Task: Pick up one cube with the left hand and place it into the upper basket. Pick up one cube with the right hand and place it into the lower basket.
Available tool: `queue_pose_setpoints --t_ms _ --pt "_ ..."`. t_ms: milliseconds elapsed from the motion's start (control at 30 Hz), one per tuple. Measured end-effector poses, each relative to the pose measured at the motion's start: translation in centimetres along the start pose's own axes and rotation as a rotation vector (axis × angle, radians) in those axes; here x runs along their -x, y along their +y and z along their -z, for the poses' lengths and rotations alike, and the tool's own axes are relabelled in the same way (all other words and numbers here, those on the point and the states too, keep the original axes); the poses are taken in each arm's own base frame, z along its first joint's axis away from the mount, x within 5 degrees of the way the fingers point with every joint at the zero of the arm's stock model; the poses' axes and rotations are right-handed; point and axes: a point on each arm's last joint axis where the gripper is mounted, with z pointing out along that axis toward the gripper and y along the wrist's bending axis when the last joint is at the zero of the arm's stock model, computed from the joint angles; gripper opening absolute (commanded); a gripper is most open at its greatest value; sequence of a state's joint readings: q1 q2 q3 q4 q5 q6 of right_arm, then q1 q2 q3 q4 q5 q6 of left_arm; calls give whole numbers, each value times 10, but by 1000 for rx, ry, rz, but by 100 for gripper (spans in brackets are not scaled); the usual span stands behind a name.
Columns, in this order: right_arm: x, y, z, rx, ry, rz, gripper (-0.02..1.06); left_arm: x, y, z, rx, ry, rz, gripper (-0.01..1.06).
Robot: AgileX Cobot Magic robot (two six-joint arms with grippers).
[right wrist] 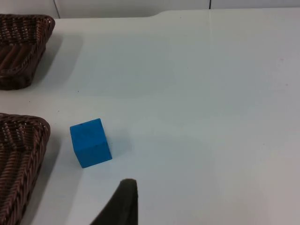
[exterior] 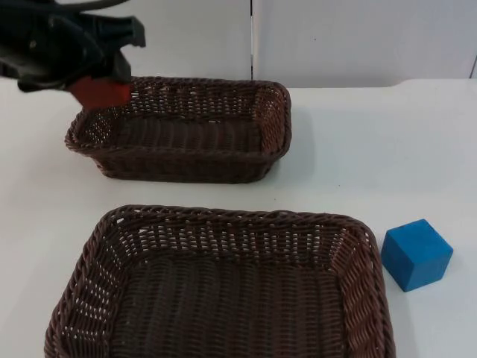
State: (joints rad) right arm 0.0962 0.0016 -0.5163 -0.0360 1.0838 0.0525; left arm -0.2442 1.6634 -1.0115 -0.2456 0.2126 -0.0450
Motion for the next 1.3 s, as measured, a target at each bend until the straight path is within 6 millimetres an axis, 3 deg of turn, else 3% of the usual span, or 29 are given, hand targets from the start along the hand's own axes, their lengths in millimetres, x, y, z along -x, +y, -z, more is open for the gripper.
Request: queue_pose_setpoints --t_ms 300,1000,1300 --pt "0 0 0 0 0 0 104 32 -9 -30 -15 9 -49 0" --pt "0 0 0 0 0 0 104 45 -10 -123 -15 109 -102 0" --pt "0 0 0 0 0 0 104 34 -6 -154 -8 144 -134 0"
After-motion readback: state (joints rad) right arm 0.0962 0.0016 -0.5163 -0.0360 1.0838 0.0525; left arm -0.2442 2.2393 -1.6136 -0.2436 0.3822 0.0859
